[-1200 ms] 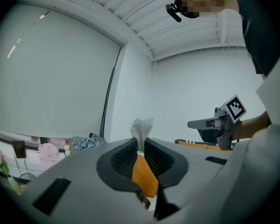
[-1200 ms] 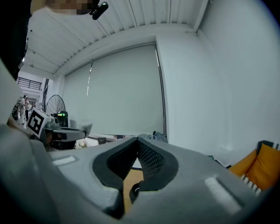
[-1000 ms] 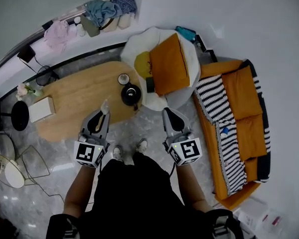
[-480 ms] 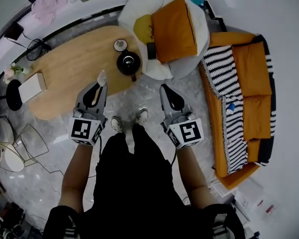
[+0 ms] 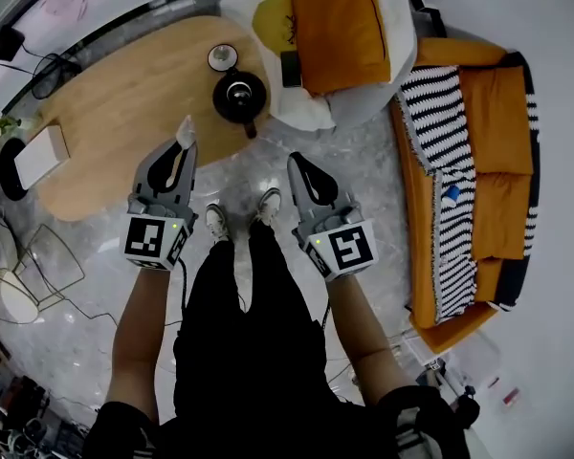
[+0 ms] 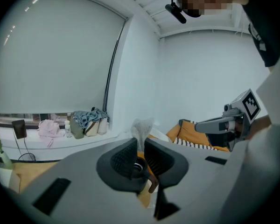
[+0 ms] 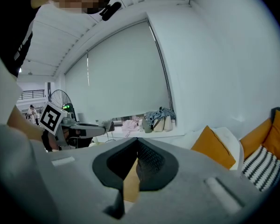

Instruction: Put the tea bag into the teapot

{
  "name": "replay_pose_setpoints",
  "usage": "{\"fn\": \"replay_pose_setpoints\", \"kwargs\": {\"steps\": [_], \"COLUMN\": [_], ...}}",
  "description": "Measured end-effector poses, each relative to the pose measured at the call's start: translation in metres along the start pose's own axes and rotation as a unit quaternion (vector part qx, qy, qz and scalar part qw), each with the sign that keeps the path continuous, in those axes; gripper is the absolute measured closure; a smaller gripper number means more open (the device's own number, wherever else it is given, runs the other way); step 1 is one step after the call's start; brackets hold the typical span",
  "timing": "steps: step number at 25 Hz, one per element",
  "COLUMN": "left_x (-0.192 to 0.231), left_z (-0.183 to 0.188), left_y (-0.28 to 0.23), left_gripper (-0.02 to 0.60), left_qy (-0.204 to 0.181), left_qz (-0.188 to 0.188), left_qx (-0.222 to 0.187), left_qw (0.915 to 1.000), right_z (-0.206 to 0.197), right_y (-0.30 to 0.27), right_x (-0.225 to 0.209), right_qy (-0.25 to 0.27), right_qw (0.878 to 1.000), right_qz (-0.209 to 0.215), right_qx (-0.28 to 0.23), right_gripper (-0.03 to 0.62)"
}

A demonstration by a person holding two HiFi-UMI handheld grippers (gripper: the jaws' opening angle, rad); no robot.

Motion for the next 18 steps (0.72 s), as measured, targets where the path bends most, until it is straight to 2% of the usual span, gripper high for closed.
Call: {"fn": "replay_pose_setpoints", "kwargs": {"steps": [3, 9, 15, 18], "left_x": [0.002, 0.012, 0.019, 0.021], "left_z": [-0.01, -0.028, -0.035, -0.033], "left_y": [-0.022, -0.062, -0.103, -0.119], "left_gripper": [0.543, 0.543, 0.543, 0.543], "left_qy": [0.003, -0.004, -0.011, -0.019], "left_qz": [-0.002, -0.005, -0.01, -0.018], "left_qx": [0.006, 0.021, 0.058, 0.078], "left_qw": [1.0, 0.9998, 0.9982, 0.9966], "right_z": [-0.015, -0.036, -0.054, -0.051], "right_y": [-0.012, -0.037, -0.051, -0.058], "right_x": [-0.005, -0.014, -0.025, -0.028], "right_qy": [0.0, -0.012, -0.003, -0.008], "right_qw": [1.0, 1.0, 0.999, 1.0], "right_qz": [0.006, 0.014, 0.014, 0.017], "right_qx": [0.015, 0.008, 0.038, 0.025], "right_gripper": [0.589, 0.589, 0.589, 0.589]}}
Point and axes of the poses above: the fingertips, and each gripper's own axes: y backward along the fingers, x to its left, z out of its top, the point moved 7 cm from there along y, backward along the fingers, and after that the axes turned 14 degrees about x, right-handed, at the moved point
